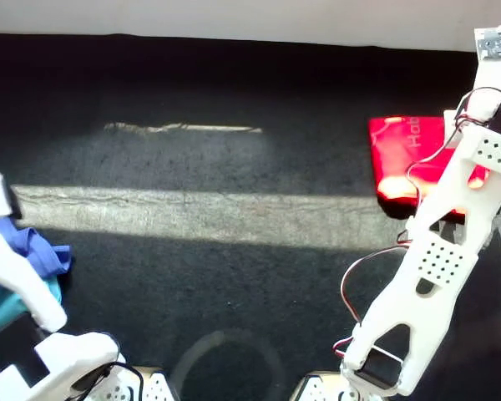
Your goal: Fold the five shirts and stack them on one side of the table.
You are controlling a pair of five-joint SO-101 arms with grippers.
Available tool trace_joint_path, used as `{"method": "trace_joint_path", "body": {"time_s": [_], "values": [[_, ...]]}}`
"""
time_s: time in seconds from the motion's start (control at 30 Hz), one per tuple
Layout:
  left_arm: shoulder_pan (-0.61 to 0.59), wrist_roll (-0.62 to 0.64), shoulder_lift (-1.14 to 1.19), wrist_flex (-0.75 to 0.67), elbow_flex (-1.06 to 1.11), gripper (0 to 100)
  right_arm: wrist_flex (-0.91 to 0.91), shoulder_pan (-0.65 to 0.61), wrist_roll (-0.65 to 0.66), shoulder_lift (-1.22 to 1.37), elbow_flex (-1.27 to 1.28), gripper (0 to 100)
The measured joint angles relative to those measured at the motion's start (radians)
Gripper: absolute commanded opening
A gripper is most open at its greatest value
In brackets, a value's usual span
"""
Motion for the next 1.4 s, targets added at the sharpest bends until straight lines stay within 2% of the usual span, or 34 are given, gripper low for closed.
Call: {"method": "trace_joint_path", "body": {"time_s": [0.1, 0.2, 0.3, 0.43, 0.6, 0.9, 0.97, 1.07, 1.13, 1.4], "values": [[-0.140, -0.080, 0.000, -0.107, 0.000, 22, 0.002, -0.006, -0.006, 0.000, 0.000, 29.6], [-0.249, -0.104, 0.000, -0.229, 0.000, 26, 0.002, -0.032, -0.006, -0.017, 0.000, 29.6], [-0.310, -0.112, 0.000, -0.324, 0.000, 27, 0.002, -0.066, -0.006, -0.095, 0.023, 29.6], [-0.358, -0.114, 0.041, -0.443, -0.002, 27, 0.002, -0.123, -0.006, -0.278, 0.232, 29.6], [-0.387, -0.183, 0.196, -0.559, -0.002, 27, 0.002, -0.196, -0.006, -0.574, 0.644, 29.6], [-0.423, -0.199, 0.353, -0.799, 0.000, 27, 0.002, -0.382, -0.006, -1.106, 1.364, 29.6], [-0.423, -0.209, 0.374, -0.829, 0.000, 22, 0.002, -0.416, -0.006, -1.186, 1.475, 29.6], [-0.423, -0.255, 0.391, -0.841, 0.000, 0, -0.011, -0.443, -0.006, -1.286, 1.608, 29.6], [-0.416, -0.262, 0.393, -0.841, 0.000, 2, -0.038, -0.445, -0.006, -1.338, 1.685, 29.6], [-0.358, -0.232, 0.381, -0.841, 0.000, 1, -0.170, -0.445, -0.006, -1.432, 1.942, 29.6]]}}
